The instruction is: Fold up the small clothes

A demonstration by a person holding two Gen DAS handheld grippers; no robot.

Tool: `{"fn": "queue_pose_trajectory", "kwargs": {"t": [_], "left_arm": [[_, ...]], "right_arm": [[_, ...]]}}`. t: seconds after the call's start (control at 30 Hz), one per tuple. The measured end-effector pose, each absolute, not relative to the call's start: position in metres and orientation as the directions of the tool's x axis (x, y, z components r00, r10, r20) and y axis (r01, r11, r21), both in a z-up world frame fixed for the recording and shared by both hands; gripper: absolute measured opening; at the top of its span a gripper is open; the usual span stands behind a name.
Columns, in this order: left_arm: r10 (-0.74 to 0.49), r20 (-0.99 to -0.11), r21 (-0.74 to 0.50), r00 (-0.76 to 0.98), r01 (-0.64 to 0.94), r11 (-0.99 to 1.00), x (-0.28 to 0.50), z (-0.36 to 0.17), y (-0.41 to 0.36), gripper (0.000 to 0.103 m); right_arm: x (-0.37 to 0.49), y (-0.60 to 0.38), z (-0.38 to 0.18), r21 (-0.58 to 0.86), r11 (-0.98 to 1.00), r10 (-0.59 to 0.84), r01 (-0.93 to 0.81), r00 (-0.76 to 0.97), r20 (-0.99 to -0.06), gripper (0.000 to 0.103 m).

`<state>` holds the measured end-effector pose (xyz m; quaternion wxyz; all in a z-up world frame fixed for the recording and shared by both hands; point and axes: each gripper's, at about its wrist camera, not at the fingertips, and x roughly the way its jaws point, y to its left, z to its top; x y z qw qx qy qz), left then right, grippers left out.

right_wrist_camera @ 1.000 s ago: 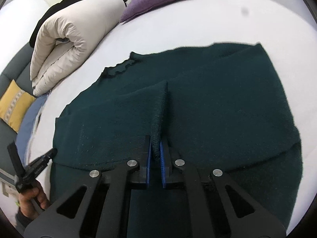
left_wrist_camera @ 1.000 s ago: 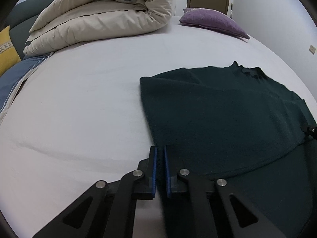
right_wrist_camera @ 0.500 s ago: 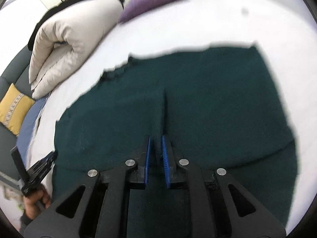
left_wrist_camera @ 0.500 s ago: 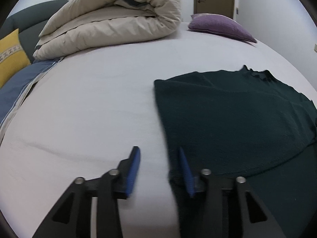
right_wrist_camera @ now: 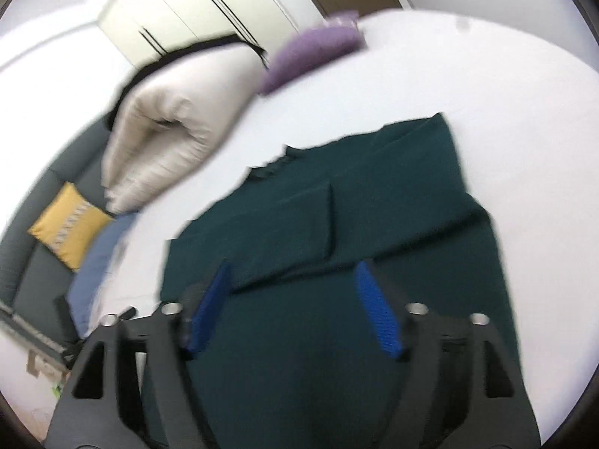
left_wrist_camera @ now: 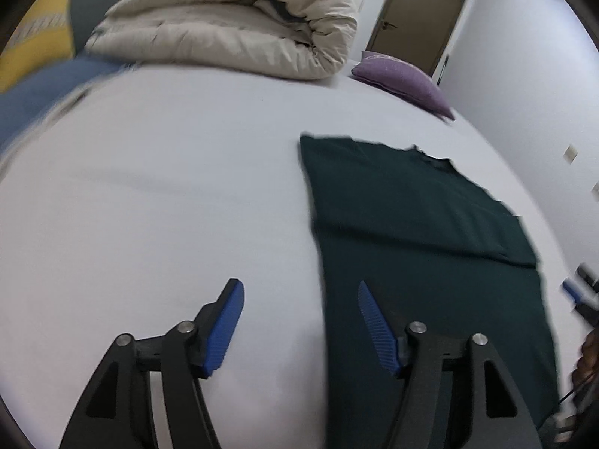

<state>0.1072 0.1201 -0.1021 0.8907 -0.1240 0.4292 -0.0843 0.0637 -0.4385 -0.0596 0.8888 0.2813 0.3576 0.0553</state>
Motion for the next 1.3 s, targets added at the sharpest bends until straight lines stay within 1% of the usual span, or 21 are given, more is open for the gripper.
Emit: {"fn": "queue_pose_trajectory", "kwargs": {"t": [0.07,0.1,0.23,0.3,0.4,0.53,0.63,0.77,0.83,0.93,0.97,1.1,1.23,1.27,1.3], "left_arm": [[-0.336,-0.74,-0.388,0.583,0.039,0.921,0.068,-0.108,0.128,0.069],[-0.355,-0.743,-0.408,0.567,0.035,0.912,0.054,-0.111,0.13,0.069],[-0.422,-0.766,-0.467,0.485,0.032,0.884,0.006,-0.127,0.131,0.069],[-0.46,-0.768,-0.502,0.445,0.028,0.864,-0.009,-0.135,0.129,0.069],[-0.479,-0.774,-0.509,0.415,0.045,0.86,-0.026,-0.136,0.124,0.069],[-0.556,-0.751,-0.576,0.356,0.059,0.815,-0.033,-0.144,0.121,0.068],[-0.588,-0.733,-0.61,0.343,0.053,0.791,-0.034,-0.147,0.126,0.067],[-0.645,-0.701,-0.67,0.303,0.029,0.742,-0.036,-0.152,0.132,0.062],[-0.662,-0.69,-0.688,0.293,0.018,0.726,-0.037,-0.155,0.134,0.06],[-0.678,-0.677,-0.707,0.287,0.002,0.707,-0.041,-0.158,0.138,0.055],[-0.684,-0.672,-0.715,0.283,-0.005,0.699,-0.04,-0.159,0.139,0.053],[-0.684,-0.677,-0.713,0.27,-0.014,0.701,-0.042,-0.161,0.138,0.039],[-0.693,-0.671,-0.722,0.264,-0.022,0.691,-0.043,-0.163,0.141,0.033],[-0.693,-0.671,-0.723,0.264,-0.025,0.691,-0.044,-0.163,0.141,0.027],[-0.687,-0.677,-0.717,0.264,-0.029,0.696,-0.044,-0.164,0.142,0.018]], "right_arm": [[0.026,-0.444,-0.055,0.558,0.826,0.33,0.083,0.73,-0.599,0.071],[0.006,-0.447,-0.055,0.569,0.818,0.343,0.085,0.723,-0.6,0.071],[-0.067,-0.46,-0.069,0.573,0.812,0.355,0.109,0.688,-0.634,0.071],[-0.098,-0.468,-0.085,0.59,0.794,0.362,0.149,0.663,-0.655,0.071],[-0.132,-0.484,-0.106,0.617,0.754,0.354,0.227,0.65,-0.672,0.07],[-0.163,-0.504,-0.115,0.664,0.7,0.355,0.263,0.678,-0.643,0.069],[-0.176,-0.521,-0.117,0.668,0.685,0.344,0.289,0.68,-0.647,0.069],[-0.179,-0.533,-0.135,0.7,0.637,0.417,0.322,0.62,-0.665,0.068],[-0.18,-0.536,-0.136,0.713,0.625,0.438,0.317,0.614,-0.657,0.068],[-0.185,-0.541,-0.141,0.737,0.591,0.464,0.328,0.608,-0.644,0.067],[-0.185,-0.542,-0.144,0.742,0.58,0.472,0.335,0.603,-0.642,0.065],[-0.184,-0.544,-0.151,0.756,0.543,0.513,0.367,0.567,-0.644,0.062],[-0.179,-0.536,-0.155,0.755,0.539,0.546,0.374,0.528,-0.651,0.059],[-0.178,-0.535,-0.157,0.759,0.531,0.553,0.377,0.525,-0.647,0.058],[-0.177,-0.534,-0.158,0.763,0.524,0.557,0.377,0.527,-0.642,0.055]]}}
